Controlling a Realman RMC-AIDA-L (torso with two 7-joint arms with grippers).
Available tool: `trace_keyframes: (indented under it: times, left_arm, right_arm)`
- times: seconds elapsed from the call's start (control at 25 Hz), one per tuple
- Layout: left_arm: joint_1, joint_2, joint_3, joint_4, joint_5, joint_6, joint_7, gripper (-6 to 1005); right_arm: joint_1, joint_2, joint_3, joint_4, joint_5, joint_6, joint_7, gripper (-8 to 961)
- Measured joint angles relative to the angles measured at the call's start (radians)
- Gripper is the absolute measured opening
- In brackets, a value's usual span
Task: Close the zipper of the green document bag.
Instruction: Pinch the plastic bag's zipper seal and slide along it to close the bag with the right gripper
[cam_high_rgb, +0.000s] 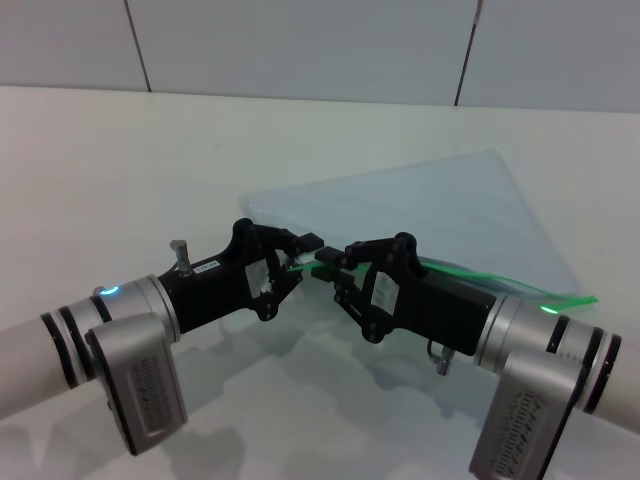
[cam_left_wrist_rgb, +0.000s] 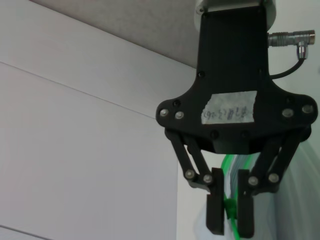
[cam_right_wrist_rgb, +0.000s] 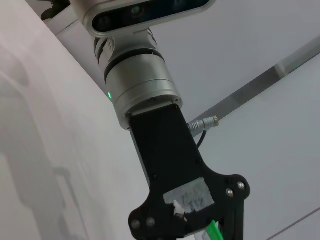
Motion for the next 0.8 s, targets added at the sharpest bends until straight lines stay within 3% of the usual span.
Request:
trace_keyframes:
  times: [0.48,0.8]
  left_arm:
    - [0.006,-0.002,0.000,-0.001,0.000,0.000,0.003,136]
    - [0.016,-0.002,0.000,-0.001,0.000,0.000,0.003,145]
  right_arm:
    - [-0.005,0.000,0.000,0.003,0.000,0.027,-0.010,75]
    - [-0.028,0.000,0.009,0.003,0.008,0.027,-0.010,75]
